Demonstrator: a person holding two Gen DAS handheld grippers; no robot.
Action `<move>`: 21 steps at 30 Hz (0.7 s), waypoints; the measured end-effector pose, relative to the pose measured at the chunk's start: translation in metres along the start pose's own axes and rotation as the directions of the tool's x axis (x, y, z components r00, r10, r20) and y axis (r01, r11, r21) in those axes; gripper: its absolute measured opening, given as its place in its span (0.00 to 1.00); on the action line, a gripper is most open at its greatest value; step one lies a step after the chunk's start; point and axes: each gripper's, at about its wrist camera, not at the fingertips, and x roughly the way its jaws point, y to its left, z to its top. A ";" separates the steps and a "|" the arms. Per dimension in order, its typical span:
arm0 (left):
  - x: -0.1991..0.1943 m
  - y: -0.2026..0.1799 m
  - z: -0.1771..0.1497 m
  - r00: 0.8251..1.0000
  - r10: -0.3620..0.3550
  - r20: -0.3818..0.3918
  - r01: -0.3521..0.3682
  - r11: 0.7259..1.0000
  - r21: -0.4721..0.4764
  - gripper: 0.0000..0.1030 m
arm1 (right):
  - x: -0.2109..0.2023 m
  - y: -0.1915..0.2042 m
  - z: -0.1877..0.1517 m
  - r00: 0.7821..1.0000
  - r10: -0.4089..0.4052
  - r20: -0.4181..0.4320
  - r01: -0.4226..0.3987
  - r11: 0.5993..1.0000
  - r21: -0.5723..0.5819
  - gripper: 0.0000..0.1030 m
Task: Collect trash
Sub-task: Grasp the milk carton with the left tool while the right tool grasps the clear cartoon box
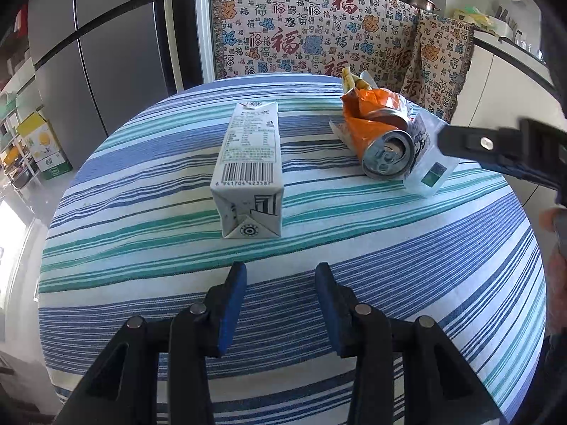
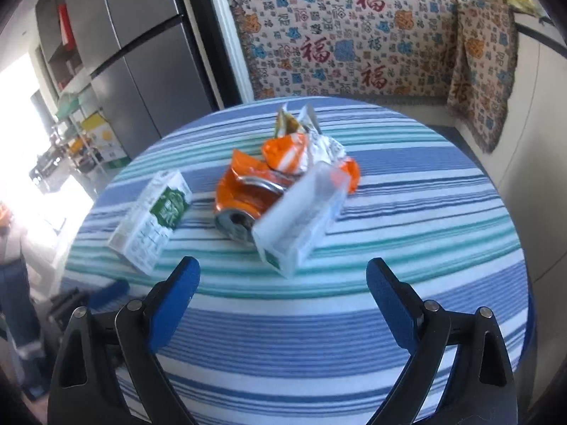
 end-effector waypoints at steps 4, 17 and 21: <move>-0.001 0.008 0.000 1.000 -0.022 0.001 0.022 0.999 -0.035 0.40 | 0.034 -0.004 0.015 0.998 0.041 -0.053 -0.036 0.995 0.097 0.83; -0.003 0.009 -0.003 0.999 -0.039 0.005 0.040 0.998 -0.039 0.41 | 0.006 -0.103 -0.013 0.992 0.104 -0.074 -0.071 0.932 0.356 0.39; -0.003 0.011 -0.002 0.997 -0.074 0.007 0.075 0.996 -0.046 0.46 | -0.001 -0.112 -0.019 0.995 0.028 -0.092 0.005 0.942 0.335 0.63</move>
